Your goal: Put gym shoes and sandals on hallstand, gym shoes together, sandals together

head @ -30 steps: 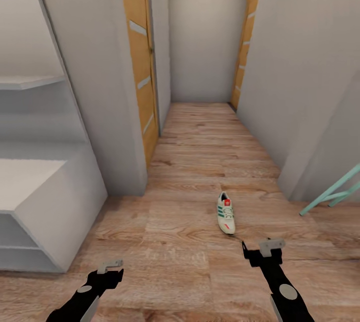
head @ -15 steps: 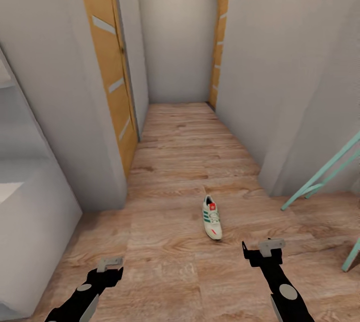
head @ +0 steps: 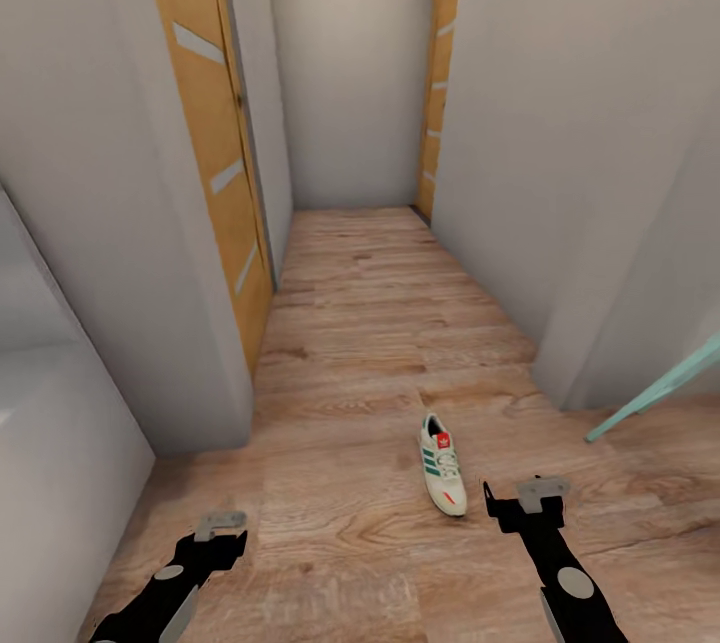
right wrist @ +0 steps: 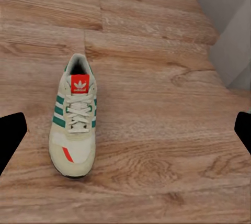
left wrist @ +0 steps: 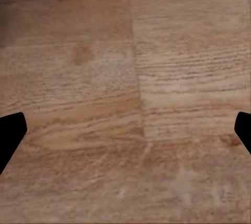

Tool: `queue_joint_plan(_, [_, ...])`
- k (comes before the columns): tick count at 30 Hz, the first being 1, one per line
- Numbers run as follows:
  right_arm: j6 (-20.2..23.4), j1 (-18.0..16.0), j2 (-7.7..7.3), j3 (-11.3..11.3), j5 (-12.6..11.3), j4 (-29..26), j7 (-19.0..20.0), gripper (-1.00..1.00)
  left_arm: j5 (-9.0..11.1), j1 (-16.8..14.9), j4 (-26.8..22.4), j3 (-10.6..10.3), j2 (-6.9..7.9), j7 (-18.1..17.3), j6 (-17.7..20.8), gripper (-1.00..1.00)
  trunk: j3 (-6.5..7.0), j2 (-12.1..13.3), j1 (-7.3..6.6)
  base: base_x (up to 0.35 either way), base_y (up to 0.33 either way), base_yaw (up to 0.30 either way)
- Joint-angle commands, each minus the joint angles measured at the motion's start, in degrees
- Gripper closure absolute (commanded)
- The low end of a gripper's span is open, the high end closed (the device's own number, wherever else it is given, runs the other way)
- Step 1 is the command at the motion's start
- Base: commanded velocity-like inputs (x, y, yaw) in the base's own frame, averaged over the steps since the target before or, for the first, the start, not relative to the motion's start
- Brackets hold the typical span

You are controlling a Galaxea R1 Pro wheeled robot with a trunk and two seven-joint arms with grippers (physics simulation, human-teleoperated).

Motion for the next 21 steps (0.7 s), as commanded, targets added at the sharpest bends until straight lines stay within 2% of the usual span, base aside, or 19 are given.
queue_joint_plan(1, [-0.01,-0.02,0.01,-0.07,0.57,-0.03,0.01,-1.0,0.06,-0.03,0.03,0.14,0.0,-0.09,-0.17,-1.0,-0.05,-0.02,0.02,0.277,0.219,-0.004])
queue_joint_plan(11, [-0.01,-0.02,0.09,-0.1,0.57,-0.26,-0.01,-1.0,0.06,-0.03,-0.02,0.15,0.06,-0.09,-0.15,-1.0,-0.05,-0.02,0.02,0.253,0.234,-0.015])
queue_joint_plan(21, [-0.01,-0.02,0.03,-0.13,0.57,-0.78,0.06,-1.0,0.06,-0.05,-0.02,0.13,-0.01,-0.09,-0.08,-1.0,0.04,-0.02,0.02,0.248,0.246,-0.233])
